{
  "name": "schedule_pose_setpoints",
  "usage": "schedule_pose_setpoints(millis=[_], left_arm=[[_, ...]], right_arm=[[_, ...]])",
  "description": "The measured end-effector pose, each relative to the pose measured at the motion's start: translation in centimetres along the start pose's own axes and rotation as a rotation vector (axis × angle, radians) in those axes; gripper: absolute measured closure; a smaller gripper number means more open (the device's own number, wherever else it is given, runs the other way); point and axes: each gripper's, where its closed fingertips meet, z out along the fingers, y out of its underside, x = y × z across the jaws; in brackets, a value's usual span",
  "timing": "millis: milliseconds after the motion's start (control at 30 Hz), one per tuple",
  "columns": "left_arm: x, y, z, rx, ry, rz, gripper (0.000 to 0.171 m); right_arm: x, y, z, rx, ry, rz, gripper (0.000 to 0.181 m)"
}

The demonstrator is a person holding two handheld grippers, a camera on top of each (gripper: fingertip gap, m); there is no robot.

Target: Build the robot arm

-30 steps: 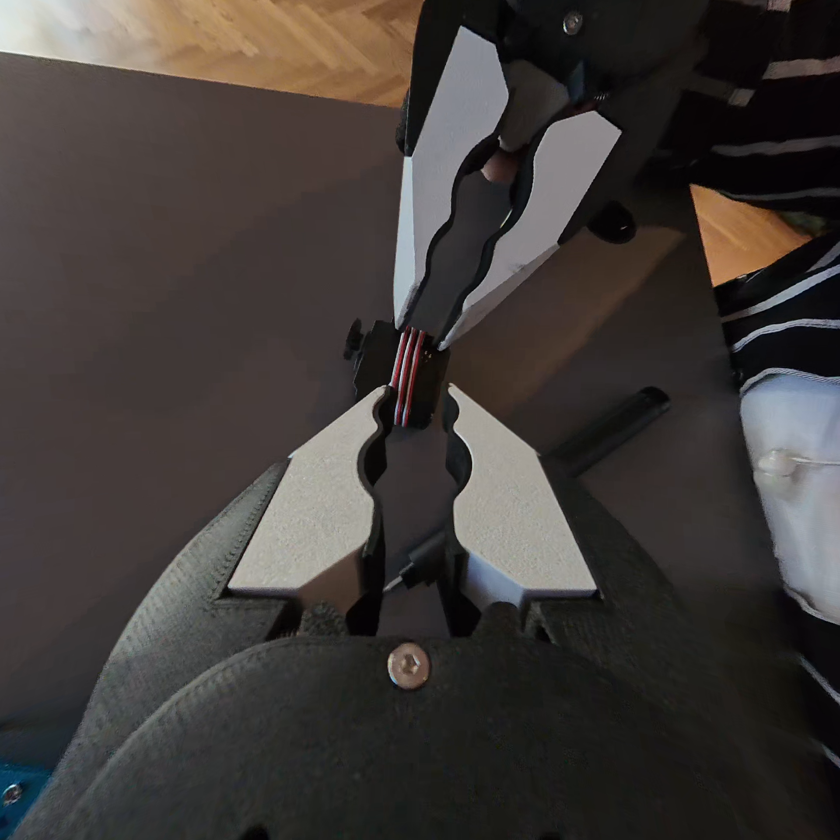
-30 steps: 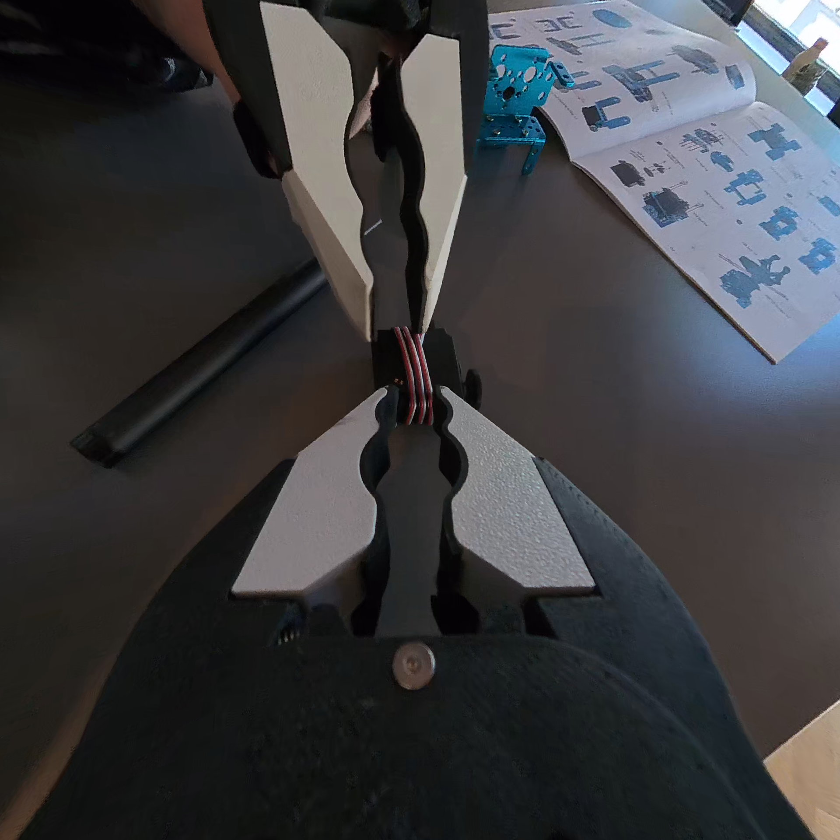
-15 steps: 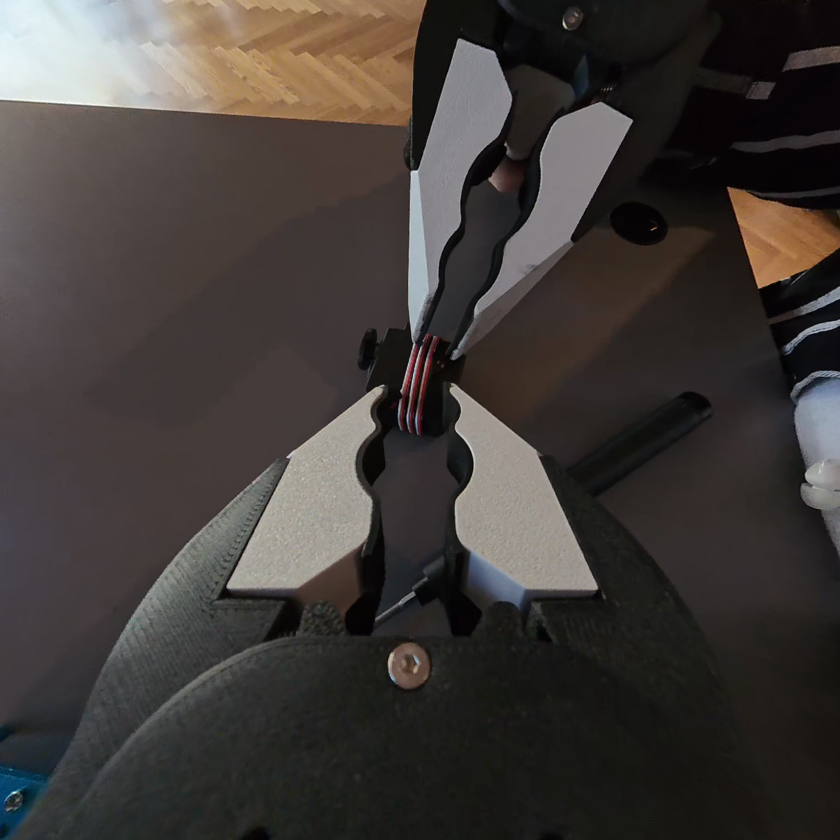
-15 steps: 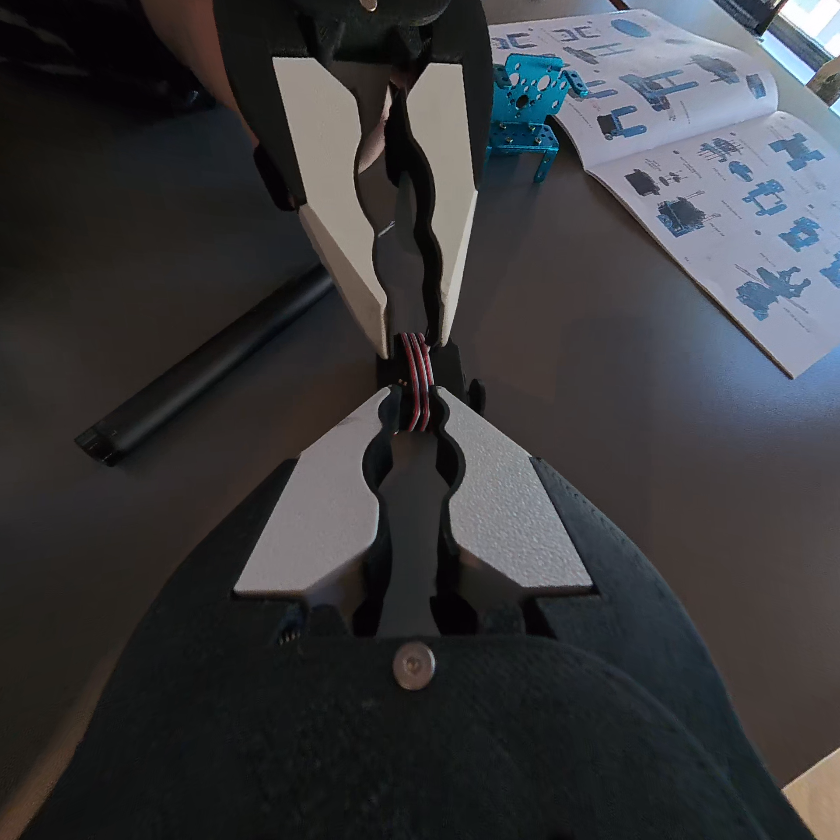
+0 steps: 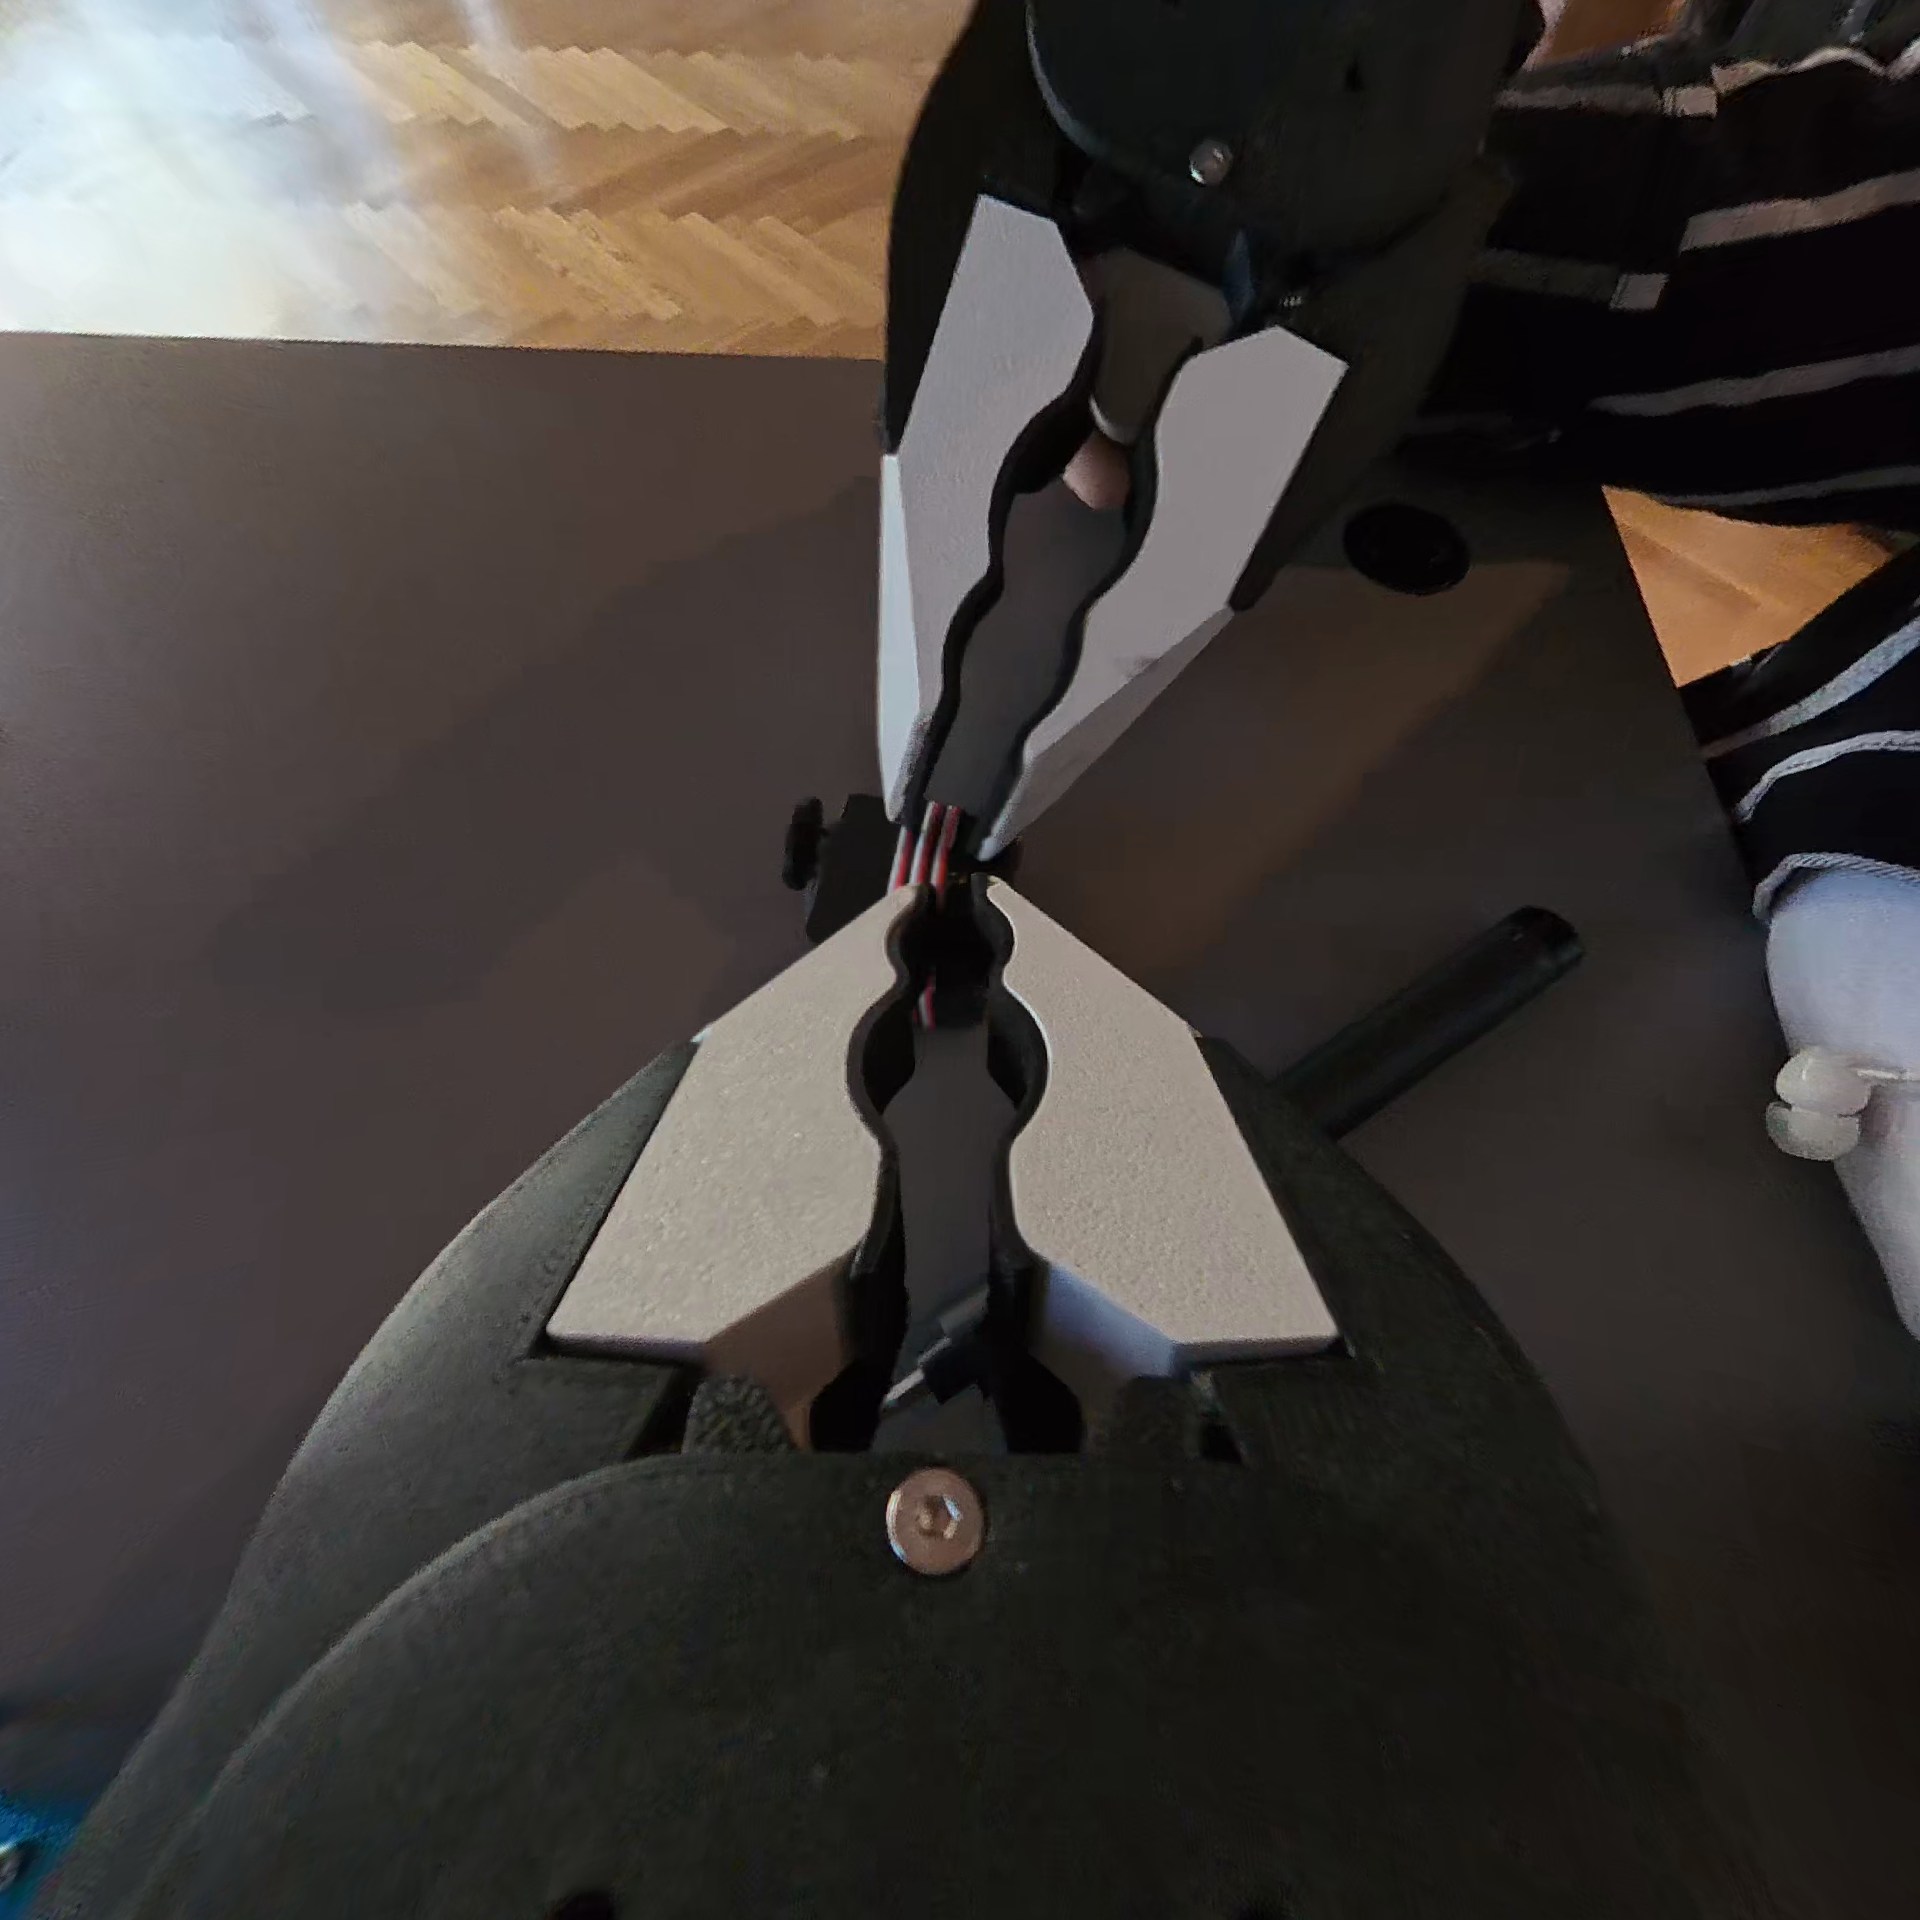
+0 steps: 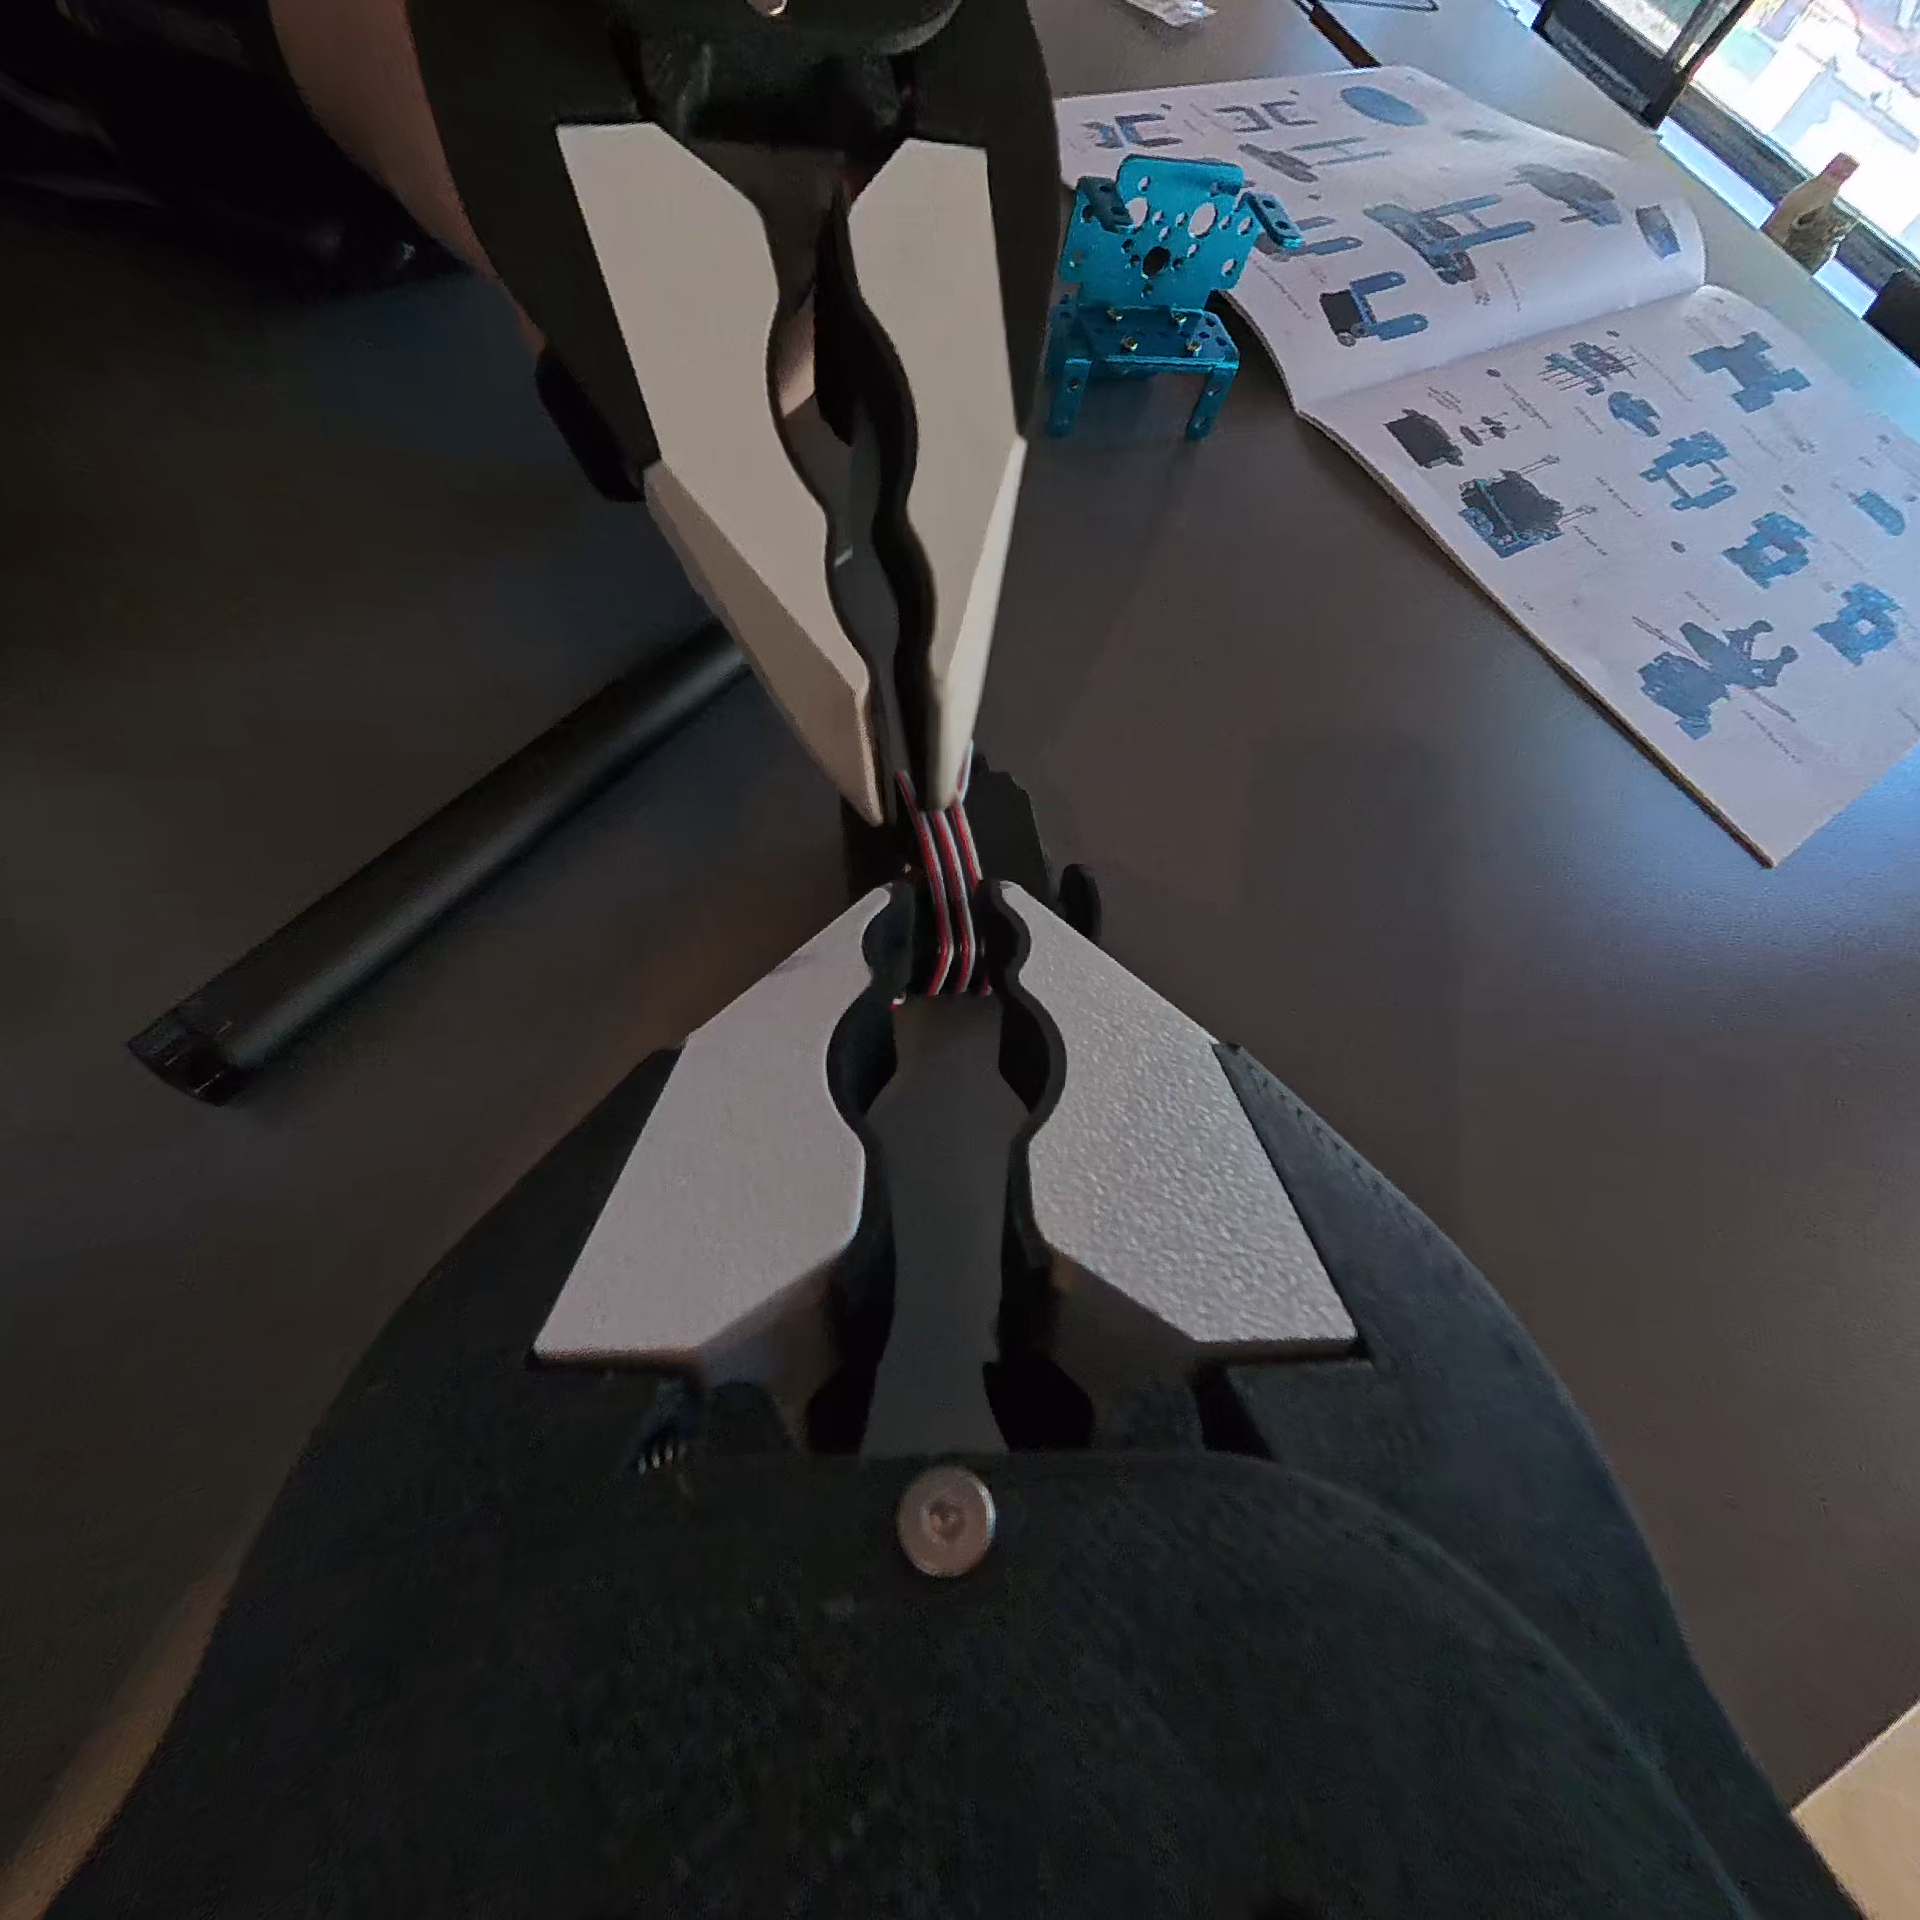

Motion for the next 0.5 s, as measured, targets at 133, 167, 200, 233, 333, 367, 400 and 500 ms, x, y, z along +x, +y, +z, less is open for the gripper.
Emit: schedule_pose_setpoints(millis=[133,167,200,233,333,367,400,500], left_arm=[[-0.85,0.76,-0.05,-0.021,-0.002,-0.048,0.152],[-0.82,0.72,-0.07,-0.014,0.005,-0.055,0.154],[-0.82,0.74,-0.05,-0.014,0.008,-0.059,0.154],[-0.86,0.76,-0.05,-0.015,0.007,-0.058,0.155],[-1.00,0.81,-0.03,-0.013,-0.002,-0.053,0.158],[-0.99,0.81,-0.03,-0.013,-0.002,-0.052,0.158],[-0.99,0.83,-0.02,-0.014,-0.004,-0.049,0.158],[-1.03,0.85,-0.01,-0.018,-0.019,-0.033,0.160]], right_arm=[[0.13,-0.02,0.02,0.002,-0.028,0.022,0.164],[0.20,0.03,0.08,0.001,-0.042,0.035,0.163],[0.24,0.01,0.14,0.004,-0.057,0.050,0.163],[0.21,0.02,0.18,0.005,-0.074,0.061,0.163],[0.24,0.03,0.26,0.006,-0.101,0.077,0.164],[0.24,0.01,0.27,0.006,-0.100,0.070,0.164],[0.25,-0.03,0.27,0.008,-0.092,0.060,0.165],[0.21,-0.12,0.27,0.012,-0.051,0.023,0.168]])
